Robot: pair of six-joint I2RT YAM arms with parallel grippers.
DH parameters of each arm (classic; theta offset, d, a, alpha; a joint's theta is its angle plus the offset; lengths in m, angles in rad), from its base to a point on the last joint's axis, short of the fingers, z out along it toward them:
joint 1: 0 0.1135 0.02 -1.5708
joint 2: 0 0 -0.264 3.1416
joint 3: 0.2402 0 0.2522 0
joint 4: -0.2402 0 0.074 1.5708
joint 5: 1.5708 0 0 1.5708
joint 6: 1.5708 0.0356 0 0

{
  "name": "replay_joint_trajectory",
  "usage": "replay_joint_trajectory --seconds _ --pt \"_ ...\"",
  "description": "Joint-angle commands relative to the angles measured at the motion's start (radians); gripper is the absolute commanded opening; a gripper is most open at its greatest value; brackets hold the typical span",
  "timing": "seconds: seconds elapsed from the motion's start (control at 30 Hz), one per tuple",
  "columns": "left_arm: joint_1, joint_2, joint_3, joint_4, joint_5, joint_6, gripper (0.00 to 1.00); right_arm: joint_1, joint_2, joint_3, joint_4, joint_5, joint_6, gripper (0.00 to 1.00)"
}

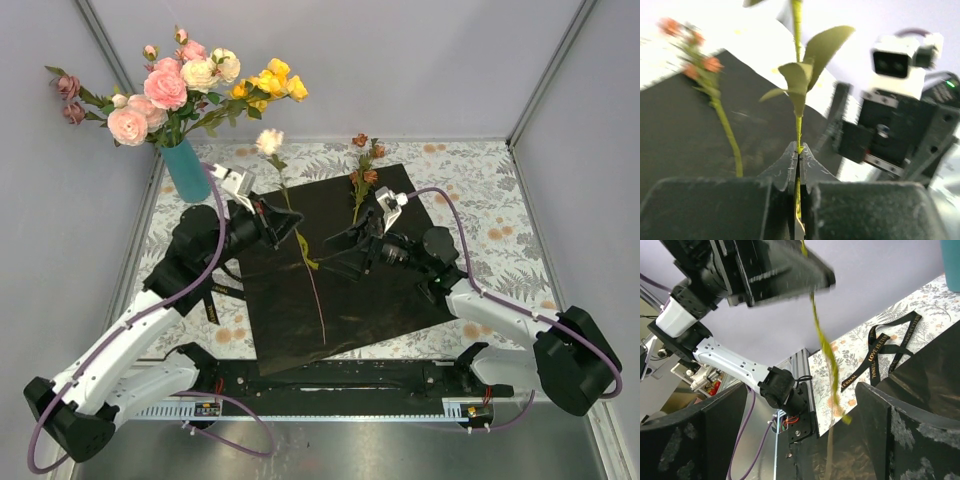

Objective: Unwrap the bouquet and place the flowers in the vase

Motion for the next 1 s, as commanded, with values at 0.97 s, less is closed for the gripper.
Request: replay_joint_trajectory --seconds 0.97 --pt "0.483 0.447 0.554 0.550 -0.507 0.895 0.00 0.006 -0.026 -0.086 0.099 0.101 -0.062 0.99"
